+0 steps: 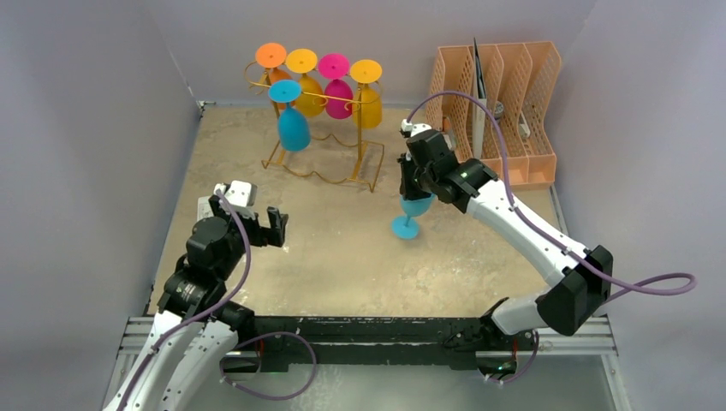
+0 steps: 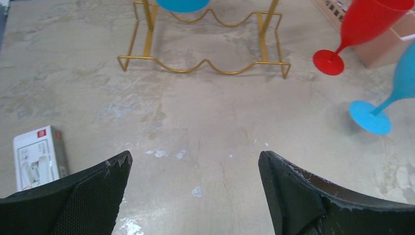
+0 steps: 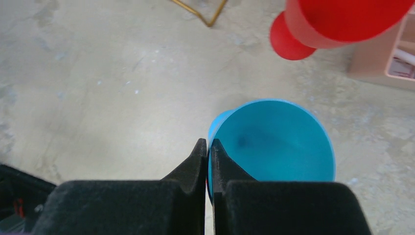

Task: Take the wine glass off the wine glass rack
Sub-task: Place the wine glass at the center of the board.

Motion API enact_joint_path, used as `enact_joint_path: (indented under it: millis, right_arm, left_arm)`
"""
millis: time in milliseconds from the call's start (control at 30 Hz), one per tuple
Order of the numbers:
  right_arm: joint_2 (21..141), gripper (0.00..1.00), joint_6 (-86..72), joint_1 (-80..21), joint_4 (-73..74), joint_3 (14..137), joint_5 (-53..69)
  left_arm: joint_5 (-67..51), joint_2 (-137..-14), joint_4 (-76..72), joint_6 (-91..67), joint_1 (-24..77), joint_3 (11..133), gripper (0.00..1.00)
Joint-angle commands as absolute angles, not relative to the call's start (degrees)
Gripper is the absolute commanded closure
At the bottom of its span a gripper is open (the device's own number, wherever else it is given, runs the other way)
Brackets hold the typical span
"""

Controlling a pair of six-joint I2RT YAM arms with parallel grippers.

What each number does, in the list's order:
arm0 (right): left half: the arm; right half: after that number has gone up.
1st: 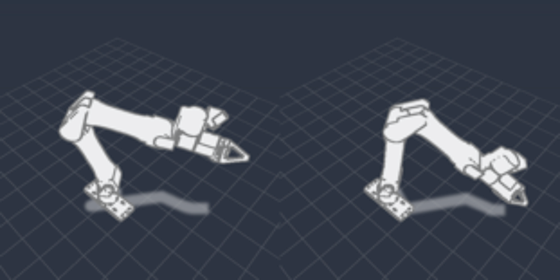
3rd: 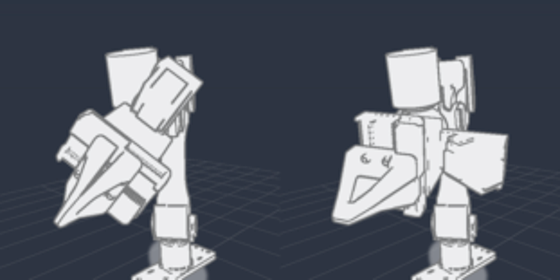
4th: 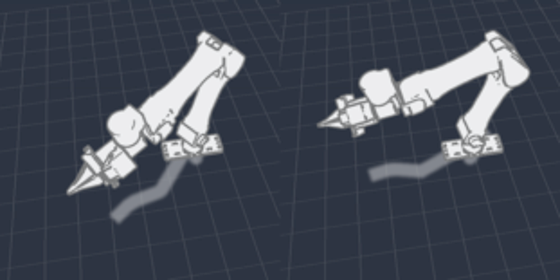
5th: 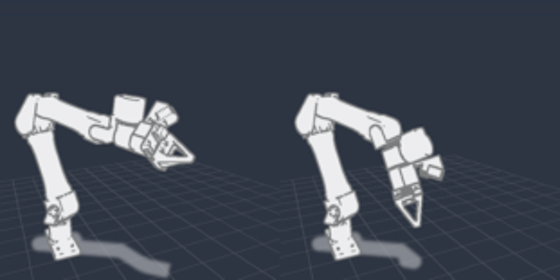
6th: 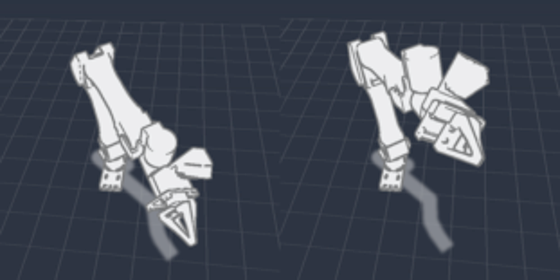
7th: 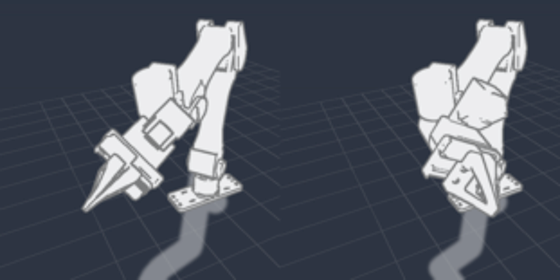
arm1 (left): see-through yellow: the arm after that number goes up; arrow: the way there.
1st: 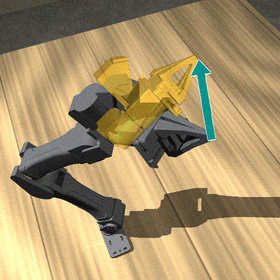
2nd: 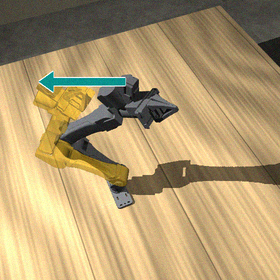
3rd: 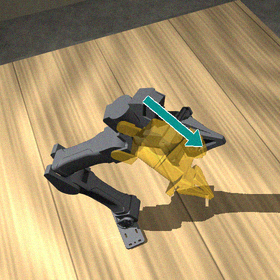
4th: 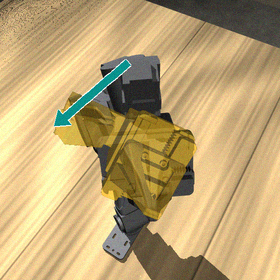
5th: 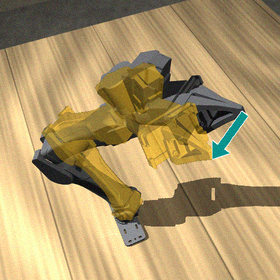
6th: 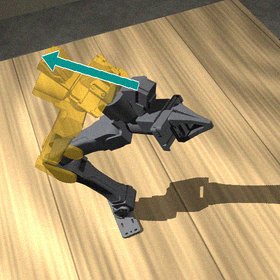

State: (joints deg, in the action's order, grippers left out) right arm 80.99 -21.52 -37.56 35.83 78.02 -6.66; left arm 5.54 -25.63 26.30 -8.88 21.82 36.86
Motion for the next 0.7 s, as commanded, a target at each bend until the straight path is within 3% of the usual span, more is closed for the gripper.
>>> enact_joint_path:
  millis: [0,267,667]
  right_arm:
    - [79.6,1.00,-22.3,-37.7,33.4,76.3,-18.7]
    - [79.3,1.00,-24.9,-37.5,25.5,69.3,-28.3]
    - [81.8,1.00,-31.7,-31.2,18.4,65.8,-25.7]
  left_arm:
    - [12.6,-26.1,27.6,-10.5,21.6,38.5,0.00]
    - [12.0,-26.9,29.1,-10.3,21.6,38.8,0.00]
    - [11.2,-28.4,28.7,-9.3,21.7,39.0,0.00]
